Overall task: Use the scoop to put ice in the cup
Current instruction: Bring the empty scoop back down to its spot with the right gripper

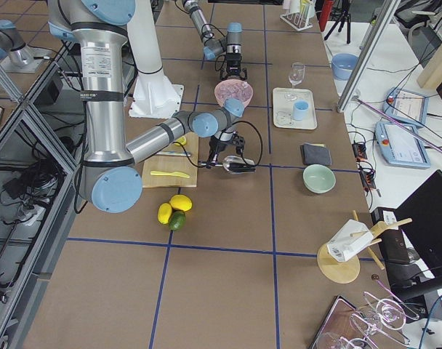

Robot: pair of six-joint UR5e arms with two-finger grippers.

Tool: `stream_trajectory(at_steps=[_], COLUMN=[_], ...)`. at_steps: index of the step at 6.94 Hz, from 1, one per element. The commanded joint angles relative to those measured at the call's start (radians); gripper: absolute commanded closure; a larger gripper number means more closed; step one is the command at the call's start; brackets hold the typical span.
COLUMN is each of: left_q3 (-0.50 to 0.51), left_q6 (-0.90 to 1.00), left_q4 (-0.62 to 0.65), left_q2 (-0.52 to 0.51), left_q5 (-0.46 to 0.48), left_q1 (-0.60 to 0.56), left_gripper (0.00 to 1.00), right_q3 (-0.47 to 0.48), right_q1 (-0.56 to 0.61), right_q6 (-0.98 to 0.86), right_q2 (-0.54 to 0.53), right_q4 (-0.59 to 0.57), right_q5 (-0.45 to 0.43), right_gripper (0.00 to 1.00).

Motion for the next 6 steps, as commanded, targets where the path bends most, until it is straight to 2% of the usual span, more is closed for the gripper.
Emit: stream_trajectory(at_steps=[1,4,6], left_q3=[0.0,0.0,0.0], left_q6=[0.0,0.0,0.0], left_q4=[0.0,0.0,0.002], left_q2=[0.0,-0.002,-0.002], left_q5=[-0.001,0.001,0.001], left_q1=[0.002,0.002,0.002], left_gripper=[0.0,0.0,0.0], right_q3=[-0.008,-0.023,-0.067], right_q1=[-0.007,-0.018,-0.03], right_q6=[0.064,0.083,0.144], right_q2=[-0.001,-0.001,-0.016], right_q4=[0.002,0.022,0.146], right_q5=[0.003,0.005,0.003], right_gripper=[1.0,1.0,1.0])
